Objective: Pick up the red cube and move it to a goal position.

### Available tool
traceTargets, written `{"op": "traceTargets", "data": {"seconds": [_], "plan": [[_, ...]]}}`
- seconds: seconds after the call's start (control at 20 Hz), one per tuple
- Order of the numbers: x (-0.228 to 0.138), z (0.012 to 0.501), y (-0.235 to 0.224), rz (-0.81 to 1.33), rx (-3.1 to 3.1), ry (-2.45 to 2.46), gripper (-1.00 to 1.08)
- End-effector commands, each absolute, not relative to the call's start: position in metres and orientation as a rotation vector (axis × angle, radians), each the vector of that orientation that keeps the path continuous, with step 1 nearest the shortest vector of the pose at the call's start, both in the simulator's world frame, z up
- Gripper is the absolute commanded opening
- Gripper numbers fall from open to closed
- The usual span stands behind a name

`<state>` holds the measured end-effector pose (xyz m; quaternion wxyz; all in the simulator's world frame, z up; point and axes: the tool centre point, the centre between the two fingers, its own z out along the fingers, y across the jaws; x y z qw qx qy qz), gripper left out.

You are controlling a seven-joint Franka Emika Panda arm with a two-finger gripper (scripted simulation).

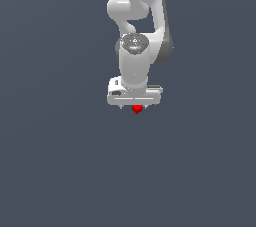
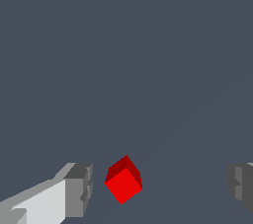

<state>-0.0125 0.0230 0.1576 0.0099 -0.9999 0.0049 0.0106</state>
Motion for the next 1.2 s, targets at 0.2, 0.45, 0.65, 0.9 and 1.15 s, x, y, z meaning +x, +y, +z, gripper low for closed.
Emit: {"op": "traceTargets", "data": {"seconds": [0.2,0.45,0.65,0.9,1.15], "plan": [[-0.014,0.155,0.024,0.032,-3.122,-0.008,1.0],[-0.022,0.142,0.029,0.03,-3.122,-0.1,1.0],[-0.032,0.126,0.036,0.025,-3.117,-0.226,1.0],[-0.052,0.096,0.045,0.018,-3.097,-0.447,1.0],[-0.073,0.064,0.051,0.01,-3.058,-0.681,1.0]]}}
